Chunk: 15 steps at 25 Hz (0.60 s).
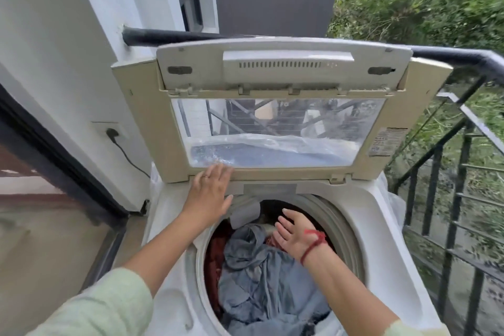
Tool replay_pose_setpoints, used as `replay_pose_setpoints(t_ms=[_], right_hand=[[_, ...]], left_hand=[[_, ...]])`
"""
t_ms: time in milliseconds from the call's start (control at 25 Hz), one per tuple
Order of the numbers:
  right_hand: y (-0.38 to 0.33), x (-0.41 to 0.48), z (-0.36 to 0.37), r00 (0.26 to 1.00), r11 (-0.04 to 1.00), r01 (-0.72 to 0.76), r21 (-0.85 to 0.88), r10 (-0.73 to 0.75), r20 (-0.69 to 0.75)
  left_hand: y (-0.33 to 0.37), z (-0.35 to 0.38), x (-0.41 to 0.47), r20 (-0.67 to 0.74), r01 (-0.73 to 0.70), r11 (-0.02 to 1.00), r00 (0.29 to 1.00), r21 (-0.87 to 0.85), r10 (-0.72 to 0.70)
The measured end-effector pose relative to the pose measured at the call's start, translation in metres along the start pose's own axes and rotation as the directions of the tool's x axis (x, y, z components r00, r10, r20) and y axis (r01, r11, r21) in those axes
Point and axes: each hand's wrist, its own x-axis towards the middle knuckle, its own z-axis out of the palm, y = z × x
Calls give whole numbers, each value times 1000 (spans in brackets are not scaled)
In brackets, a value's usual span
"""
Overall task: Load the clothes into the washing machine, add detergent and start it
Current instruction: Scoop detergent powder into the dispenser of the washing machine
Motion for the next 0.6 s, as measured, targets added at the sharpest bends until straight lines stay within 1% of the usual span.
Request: replay_pose_setpoints(t_ms=[80,160,240,320,360,440,600], right_hand=[[-4,12,15,998,996,-54,73,56,-31],[-11,21,29,997,984,-48,170,58,-55],[-18,29,42,997,962,-44,271,61,-56],[-24,35,51,998,918,-37,395,53,-30],[-26,37,53,999,884,-35,466,45,-10],[-30,38,55,999,826,-36,563,37,11],[-26,36,48,998,754,-68,653,41,57]], left_hand=[[4,13,7,-60,-105,991,992,81,110],[11,24,11,-150,-132,987,978,90,144],[16,31,11,-223,-107,986,966,126,133],[18,38,9,-254,-73,980,960,187,120],[18,41,8,-260,-68,979,958,192,118],[16,43,10,-273,-82,984,954,159,123],[12,48,10,-284,-86,991,952,100,112]])
